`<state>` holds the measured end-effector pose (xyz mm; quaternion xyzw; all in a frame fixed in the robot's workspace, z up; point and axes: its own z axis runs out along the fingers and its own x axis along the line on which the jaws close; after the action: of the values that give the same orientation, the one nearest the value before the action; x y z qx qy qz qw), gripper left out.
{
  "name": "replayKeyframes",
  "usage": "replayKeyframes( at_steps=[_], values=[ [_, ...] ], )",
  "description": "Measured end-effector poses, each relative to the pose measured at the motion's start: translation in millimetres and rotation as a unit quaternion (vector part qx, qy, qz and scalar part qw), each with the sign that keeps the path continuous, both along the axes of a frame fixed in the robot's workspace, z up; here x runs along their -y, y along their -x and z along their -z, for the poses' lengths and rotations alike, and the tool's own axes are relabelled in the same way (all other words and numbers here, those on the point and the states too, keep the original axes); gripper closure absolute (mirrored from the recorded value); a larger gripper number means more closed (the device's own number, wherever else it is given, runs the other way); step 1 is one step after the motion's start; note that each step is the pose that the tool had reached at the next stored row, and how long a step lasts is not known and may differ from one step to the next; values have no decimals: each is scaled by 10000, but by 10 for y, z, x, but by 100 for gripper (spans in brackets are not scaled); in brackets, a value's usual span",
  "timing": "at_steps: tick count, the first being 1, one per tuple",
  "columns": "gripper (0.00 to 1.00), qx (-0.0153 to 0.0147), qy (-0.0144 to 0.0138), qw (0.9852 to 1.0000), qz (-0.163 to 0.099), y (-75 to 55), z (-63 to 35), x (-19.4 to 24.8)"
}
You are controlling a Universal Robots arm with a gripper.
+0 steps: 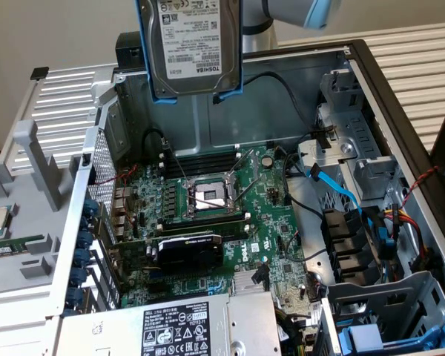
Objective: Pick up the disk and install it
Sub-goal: 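Pick up the disk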
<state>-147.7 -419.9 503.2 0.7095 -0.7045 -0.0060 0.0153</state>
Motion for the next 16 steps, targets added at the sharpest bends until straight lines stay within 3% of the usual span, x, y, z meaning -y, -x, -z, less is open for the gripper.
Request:
replayKeyframes(
  at_steps=[3, 12, 16],
  values=[
    [63, -8, 0, 10000, -1, -32, -1, 70],
    [63, -13, -19, 10000, 0, -54, 5, 365],
    [63, -19, -23, 10000, -1, -111, 8, 451]
  ],
)
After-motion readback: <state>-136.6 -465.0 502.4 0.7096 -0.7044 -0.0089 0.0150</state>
